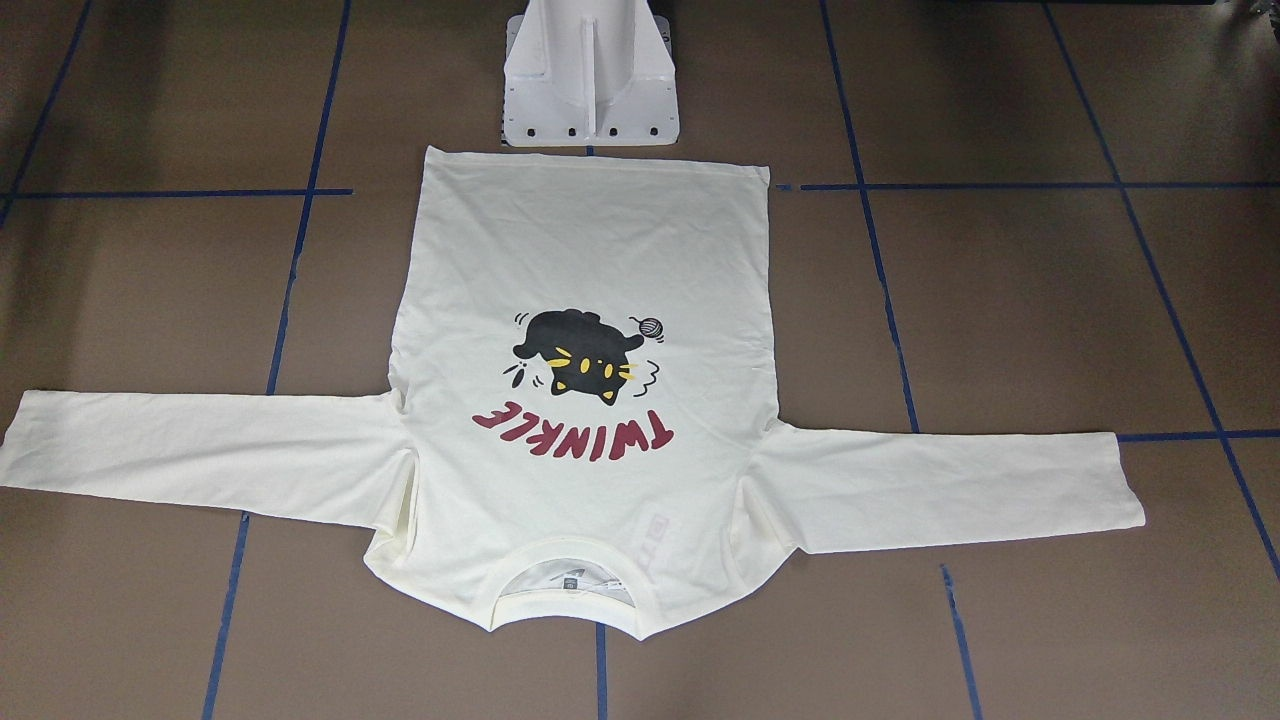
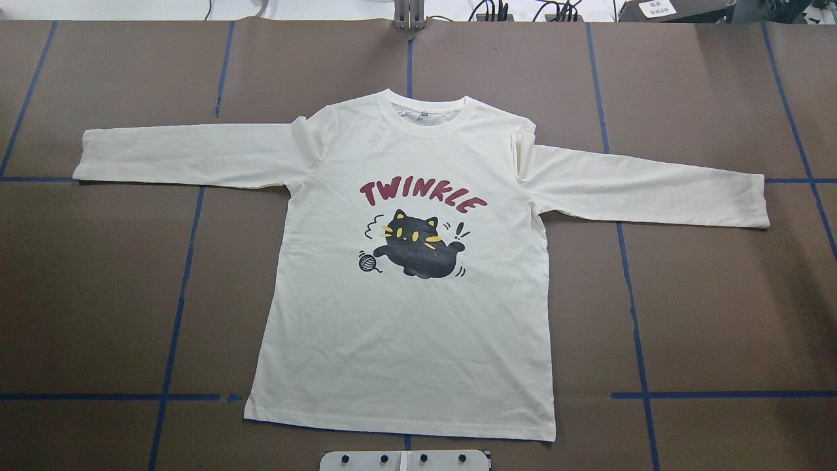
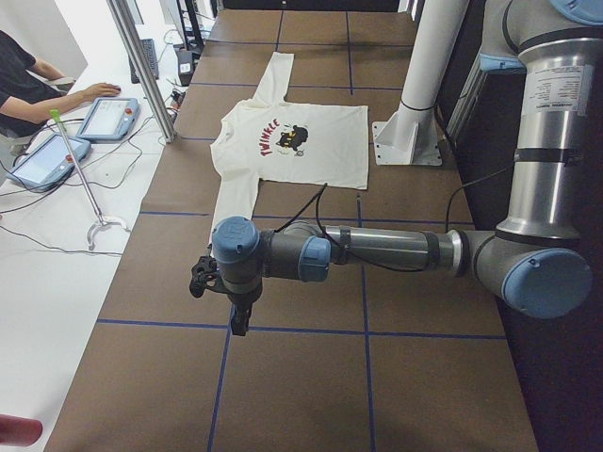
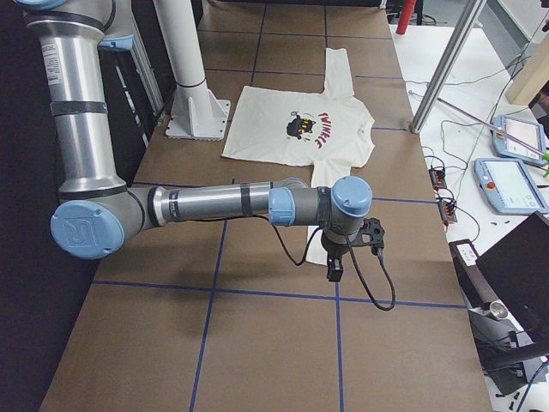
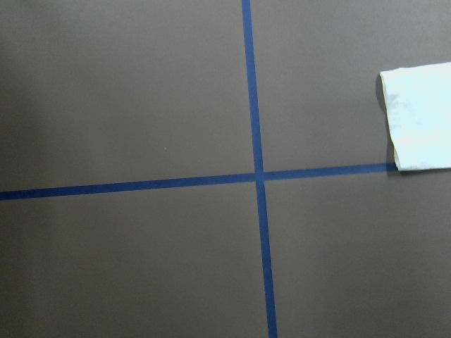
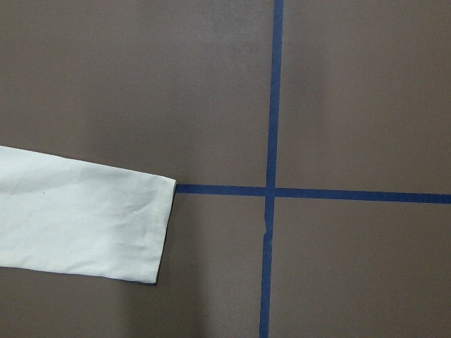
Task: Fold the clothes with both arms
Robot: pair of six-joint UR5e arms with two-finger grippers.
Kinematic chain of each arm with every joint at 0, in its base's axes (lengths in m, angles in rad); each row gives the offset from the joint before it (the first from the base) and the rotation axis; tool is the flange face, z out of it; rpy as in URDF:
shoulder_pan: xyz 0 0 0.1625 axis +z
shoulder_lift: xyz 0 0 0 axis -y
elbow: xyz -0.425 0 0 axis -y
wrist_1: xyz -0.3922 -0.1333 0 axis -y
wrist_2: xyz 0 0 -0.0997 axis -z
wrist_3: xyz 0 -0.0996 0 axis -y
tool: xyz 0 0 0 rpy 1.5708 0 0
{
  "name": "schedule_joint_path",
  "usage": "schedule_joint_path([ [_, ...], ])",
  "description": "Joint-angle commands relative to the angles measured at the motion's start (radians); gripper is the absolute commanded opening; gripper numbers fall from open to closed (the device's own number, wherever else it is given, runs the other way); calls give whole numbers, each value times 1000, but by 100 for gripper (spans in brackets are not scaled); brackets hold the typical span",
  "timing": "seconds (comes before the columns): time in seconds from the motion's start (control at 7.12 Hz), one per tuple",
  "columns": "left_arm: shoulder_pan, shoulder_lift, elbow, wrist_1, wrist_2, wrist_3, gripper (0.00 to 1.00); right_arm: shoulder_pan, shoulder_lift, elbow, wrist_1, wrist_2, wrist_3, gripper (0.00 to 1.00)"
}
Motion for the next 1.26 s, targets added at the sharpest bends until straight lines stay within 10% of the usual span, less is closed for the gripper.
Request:
schedule_joint_path([
  [0.0, 0, 1, -3, -2, -3, 0, 100, 1, -1, -1, -2, 1, 4, 100],
  [0.84, 5, -25, -7, -169, -34, -6, 100, -60, 33, 66, 6, 6, 21, 100],
  [1.12, 18, -40, 2, -183, -74, -78, 100, -113, -76, 64, 272, 17, 215, 100],
])
